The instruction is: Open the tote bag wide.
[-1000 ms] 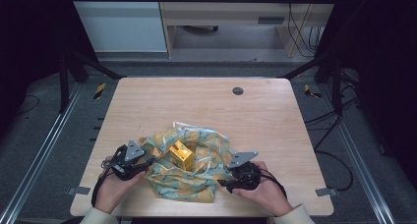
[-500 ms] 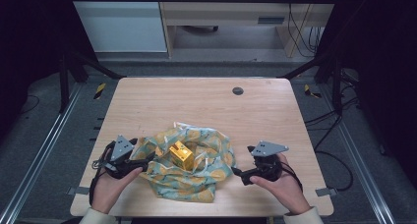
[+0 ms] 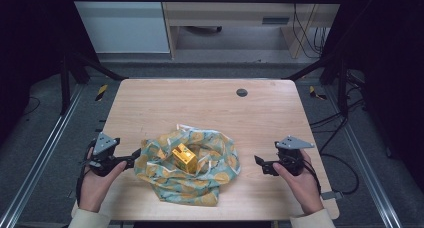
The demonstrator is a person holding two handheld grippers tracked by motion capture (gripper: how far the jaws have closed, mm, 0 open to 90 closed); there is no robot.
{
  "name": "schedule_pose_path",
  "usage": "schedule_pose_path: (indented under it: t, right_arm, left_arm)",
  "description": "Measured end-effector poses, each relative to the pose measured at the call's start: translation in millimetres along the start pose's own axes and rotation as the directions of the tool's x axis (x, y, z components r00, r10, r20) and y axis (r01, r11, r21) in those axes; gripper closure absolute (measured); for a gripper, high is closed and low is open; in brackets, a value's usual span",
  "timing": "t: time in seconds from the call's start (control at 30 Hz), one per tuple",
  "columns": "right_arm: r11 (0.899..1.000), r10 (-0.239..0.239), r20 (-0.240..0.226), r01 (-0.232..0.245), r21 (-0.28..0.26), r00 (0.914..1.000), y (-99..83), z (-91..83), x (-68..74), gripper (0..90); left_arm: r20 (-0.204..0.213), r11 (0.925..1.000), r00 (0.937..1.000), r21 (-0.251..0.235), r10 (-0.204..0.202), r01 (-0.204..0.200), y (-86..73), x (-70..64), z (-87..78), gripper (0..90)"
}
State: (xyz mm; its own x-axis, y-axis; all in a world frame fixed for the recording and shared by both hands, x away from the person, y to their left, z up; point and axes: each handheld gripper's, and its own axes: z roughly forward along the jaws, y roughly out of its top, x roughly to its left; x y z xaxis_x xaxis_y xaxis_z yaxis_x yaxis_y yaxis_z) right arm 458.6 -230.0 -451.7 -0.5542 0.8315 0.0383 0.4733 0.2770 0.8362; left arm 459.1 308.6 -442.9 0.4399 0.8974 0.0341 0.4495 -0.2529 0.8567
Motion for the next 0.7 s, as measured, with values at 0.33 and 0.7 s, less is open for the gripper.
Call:
schedule_pose_path:
  t: [0.33,0.7]
  right_arm:
    - [0.999,0.048,0.083,-0.05,0.021,0.9954,-9.6,-3.0,-23.6,7.1]
    - [0.993,0.102,0.141,-0.11,0.048,0.9847,-22.8,-6.6,-49.7,7.1]
  left_arm:
    - [-0.04,0.9983,0.9992,0.058,0.002,0.0,-7.0,15.0,3.3,9.9]
    - [-0.105,0.9877,0.9945,0.155,-0.006,0.022,-16.2,31.6,8.4,8.9]
